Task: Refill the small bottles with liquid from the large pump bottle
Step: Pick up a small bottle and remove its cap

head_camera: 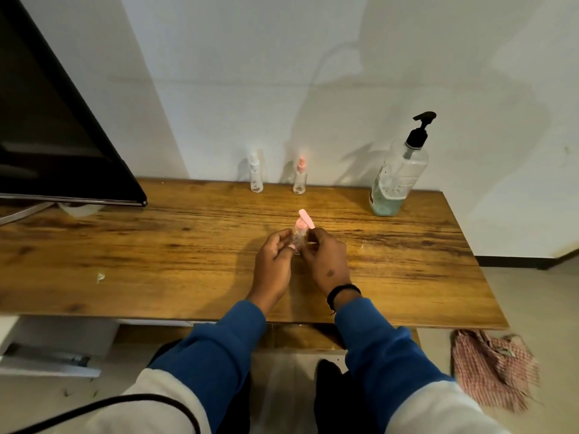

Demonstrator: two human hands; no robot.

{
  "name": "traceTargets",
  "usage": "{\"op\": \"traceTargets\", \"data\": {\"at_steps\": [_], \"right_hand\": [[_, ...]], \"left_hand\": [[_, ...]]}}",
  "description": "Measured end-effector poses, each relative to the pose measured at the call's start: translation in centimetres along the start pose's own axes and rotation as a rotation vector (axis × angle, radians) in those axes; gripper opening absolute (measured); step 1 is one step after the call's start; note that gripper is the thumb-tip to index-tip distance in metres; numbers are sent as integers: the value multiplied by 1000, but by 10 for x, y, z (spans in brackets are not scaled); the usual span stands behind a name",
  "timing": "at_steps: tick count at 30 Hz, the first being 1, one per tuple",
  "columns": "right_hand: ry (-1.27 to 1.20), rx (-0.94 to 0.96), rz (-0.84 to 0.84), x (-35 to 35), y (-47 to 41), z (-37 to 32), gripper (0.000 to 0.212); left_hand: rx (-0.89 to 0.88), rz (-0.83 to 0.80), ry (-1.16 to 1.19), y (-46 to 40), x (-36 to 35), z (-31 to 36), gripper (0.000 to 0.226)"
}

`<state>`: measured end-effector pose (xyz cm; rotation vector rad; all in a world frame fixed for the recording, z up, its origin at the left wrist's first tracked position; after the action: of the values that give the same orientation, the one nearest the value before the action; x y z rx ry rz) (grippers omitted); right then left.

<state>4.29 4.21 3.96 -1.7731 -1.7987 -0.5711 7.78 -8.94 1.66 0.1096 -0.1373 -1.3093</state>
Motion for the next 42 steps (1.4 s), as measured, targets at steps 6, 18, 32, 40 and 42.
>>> {"op": "traceTargets", "data": {"at_steps": [6,18,32,40,42], "right_hand": [[1,9,-7,-1,-1,1,32],[65,-45,-59,6,4,9,45],[-46,-20,157,109,7,33,31],[-92,-158,439,156,-35,102,52],[-100,-171,447,157,-52,117,66]], "left_hand": [[0,0,-10,0,1,0,36],[-59,62,-106,13,14,7,38],[-412,-256,-92,83,-111,93,50],[-101,-219,43,-18,-176,48,57],[-86,-207,51,-42,-189,42,58]]}}
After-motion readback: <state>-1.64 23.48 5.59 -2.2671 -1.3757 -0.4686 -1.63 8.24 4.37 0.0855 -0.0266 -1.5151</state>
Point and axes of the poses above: each hand's wrist, its own y-axis away from the middle knuckle, its own x-axis out of the back of the hand, z = x × y, the point moved 9 cm from there along -y, towards the middle knuckle
